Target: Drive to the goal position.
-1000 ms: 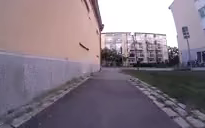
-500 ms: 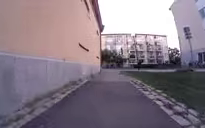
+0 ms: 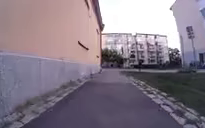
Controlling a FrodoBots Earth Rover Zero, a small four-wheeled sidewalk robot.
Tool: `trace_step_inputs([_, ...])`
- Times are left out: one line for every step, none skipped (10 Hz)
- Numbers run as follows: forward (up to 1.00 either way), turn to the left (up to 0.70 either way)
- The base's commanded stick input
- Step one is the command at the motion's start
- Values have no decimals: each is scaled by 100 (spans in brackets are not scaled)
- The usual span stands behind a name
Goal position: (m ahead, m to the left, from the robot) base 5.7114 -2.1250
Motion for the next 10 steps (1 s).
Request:
trace_step_inputs([50, -1])
trace_step_inputs([50, -1])
trace_step_inputs([50, -1])
trace_step_inputs([50, -1])
trace_step_inputs([50, -1])
trace_step_inputs([50, -1])
trace_step_inputs([50, -1])
trace_step_inputs([50, -1])
trace_step_inputs([50, -1])
trace_step_inputs([50, 3])
